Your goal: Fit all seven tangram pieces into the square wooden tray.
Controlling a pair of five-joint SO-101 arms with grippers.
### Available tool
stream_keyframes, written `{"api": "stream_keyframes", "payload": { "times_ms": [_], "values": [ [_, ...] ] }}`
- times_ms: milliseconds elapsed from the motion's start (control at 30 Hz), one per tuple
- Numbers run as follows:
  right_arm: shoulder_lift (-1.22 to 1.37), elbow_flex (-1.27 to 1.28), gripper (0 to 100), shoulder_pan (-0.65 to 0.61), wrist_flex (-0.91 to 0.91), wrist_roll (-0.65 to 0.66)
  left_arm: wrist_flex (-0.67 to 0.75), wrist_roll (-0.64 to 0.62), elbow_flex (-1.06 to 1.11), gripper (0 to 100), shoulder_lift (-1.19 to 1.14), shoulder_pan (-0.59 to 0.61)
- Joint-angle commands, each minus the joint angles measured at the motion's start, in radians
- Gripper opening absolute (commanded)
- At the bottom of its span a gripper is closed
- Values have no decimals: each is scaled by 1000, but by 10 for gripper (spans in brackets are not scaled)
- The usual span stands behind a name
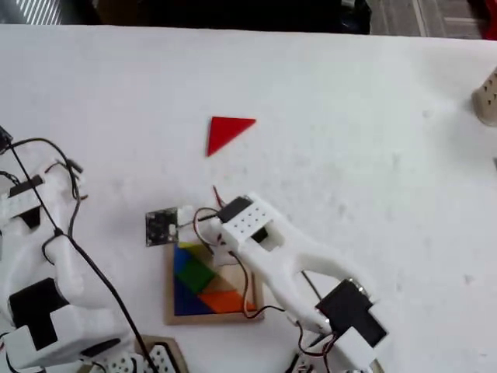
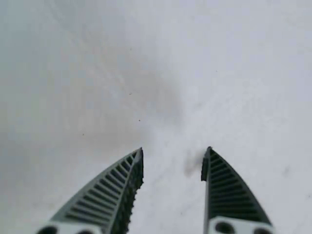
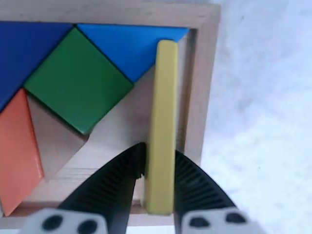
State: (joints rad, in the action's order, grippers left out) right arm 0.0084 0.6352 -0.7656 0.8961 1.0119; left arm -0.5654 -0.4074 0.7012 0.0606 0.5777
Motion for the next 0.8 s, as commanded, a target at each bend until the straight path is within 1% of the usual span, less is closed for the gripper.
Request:
{"api": "stream_keyframes", "payload": {
  "times_ms": [0, 300, 500, 767],
  "values": [
    [-10, -31, 17, 33, -10, 18, 14, 8, -41, 203, 4, -8],
    [-10, -31, 17, 39, -8, 15, 14, 8, -41, 203, 4, -8],
    [-44, -86, 17, 54, 105, 11, 14, 8, -41, 203, 4, -8],
    [-10, -91, 22, 54, 85, 11, 14, 8, -41, 203, 4, -8]
  ]
}}
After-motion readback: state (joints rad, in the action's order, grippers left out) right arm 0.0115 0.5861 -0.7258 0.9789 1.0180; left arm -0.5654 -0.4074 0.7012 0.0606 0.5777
